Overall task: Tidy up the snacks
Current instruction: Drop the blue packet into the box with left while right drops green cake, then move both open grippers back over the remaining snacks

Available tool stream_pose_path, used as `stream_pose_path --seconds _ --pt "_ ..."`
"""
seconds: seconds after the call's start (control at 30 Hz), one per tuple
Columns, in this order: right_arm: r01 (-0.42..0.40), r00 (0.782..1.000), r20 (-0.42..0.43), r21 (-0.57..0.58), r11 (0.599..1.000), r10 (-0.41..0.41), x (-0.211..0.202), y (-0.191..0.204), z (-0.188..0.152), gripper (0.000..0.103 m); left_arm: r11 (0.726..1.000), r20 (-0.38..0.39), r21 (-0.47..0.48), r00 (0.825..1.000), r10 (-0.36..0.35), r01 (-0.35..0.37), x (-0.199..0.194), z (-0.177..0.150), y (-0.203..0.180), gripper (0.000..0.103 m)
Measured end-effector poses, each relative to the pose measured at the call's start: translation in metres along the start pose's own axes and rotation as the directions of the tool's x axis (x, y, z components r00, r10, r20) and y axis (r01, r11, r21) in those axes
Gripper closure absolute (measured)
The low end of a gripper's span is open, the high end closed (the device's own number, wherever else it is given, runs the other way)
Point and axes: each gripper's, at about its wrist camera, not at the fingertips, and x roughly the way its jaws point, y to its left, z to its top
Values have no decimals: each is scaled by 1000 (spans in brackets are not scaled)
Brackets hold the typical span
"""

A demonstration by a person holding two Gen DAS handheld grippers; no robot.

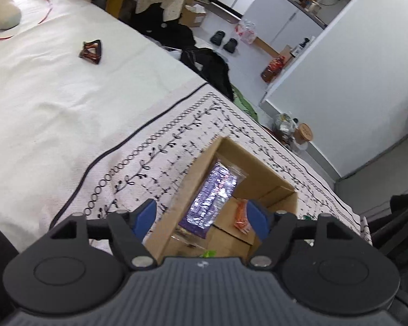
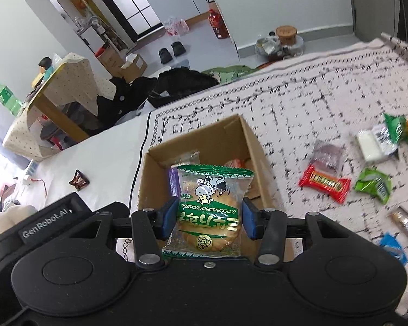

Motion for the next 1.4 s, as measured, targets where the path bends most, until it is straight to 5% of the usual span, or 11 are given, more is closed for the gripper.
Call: stream_pose_path --seconds 0.3,0.67,1.4 --pt "-1 1000 2 21 1000 1 -10 -14 1 41 998 -3 -28 998 58 -58 5 2 7 22" --pt "101 992 78 -19 995 -99 -56 -49 4 20 998 -50 56 999 18 -16 13 -11 -14 16" --pt "215 968 126 36 976 -218 -127 -140 -2 12 960 -127 248 987 -97 126 -3 -66 -84 16"
